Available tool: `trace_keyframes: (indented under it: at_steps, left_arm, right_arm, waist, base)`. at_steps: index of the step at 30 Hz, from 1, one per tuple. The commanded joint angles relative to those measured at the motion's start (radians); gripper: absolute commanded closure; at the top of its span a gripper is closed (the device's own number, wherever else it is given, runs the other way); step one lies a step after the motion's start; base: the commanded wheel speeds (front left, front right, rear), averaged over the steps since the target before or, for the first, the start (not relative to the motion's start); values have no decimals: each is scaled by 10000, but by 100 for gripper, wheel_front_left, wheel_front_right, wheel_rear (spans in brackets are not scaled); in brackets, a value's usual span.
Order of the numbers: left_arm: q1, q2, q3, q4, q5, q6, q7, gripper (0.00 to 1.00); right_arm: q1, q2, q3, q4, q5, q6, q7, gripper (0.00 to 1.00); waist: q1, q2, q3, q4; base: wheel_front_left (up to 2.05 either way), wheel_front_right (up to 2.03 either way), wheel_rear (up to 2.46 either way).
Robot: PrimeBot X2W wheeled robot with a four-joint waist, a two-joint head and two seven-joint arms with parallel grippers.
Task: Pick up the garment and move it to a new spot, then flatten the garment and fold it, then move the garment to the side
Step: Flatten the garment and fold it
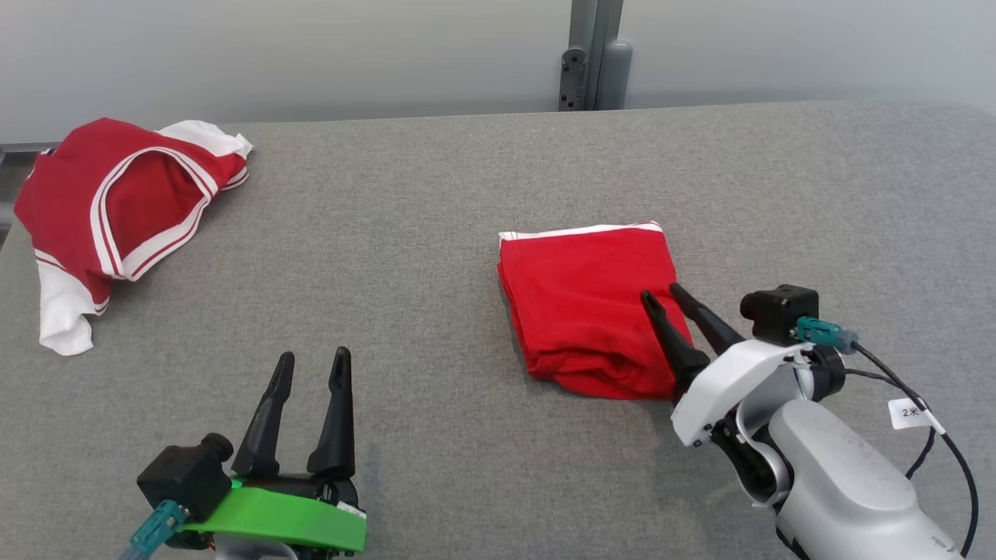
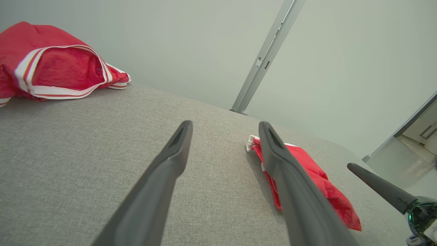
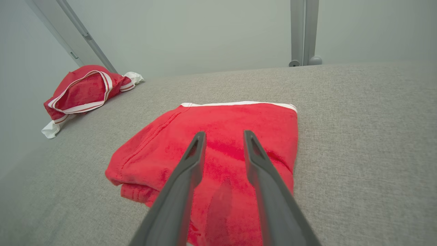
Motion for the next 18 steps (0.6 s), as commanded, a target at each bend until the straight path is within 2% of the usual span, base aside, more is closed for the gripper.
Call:
trace_keyframes:
  at_steps: [1,2,4,5,11,18]
  left_arm:
    - [143,55,-5,2,-41,12,15,0]
    - [147,59,-7,3,-47,18,13,0]
    - [142,61,-9,17,-65,18,10,0]
    - [126,55,-9,22,-84,20,6,0]
    - [-43,-12,-17,62,-110,1,-24,0]
    - [-162,-54,-4,103,-127,-36,-58,0]
  right_arm:
    - [68,90,15,29,-207,0,11,67]
    - [40,196,63,55,-300,0,33,75]
    - [-81,313,186,138,-568,0,34,96]
    - [-184,436,253,232,-712,0,-13,100]
    - [-689,1101,1051,1663,-1389,0,-118,100]
    - [-837,1548,2400,2743,-1122,-1,-346,100]
  waist:
    - [0,-1,17,76]
    - [0,-1,23,102]
    - [0,-1,30,151]
    - [0,-1,43,181]
    - [0,-1,178,379]
    - [0,-1,309,544]
  base:
    - [0,0,0]
    - [0,0,0]
    - [0,0,0]
    - [0,0,0]
    - [0,0,0]
    - [0,0,0]
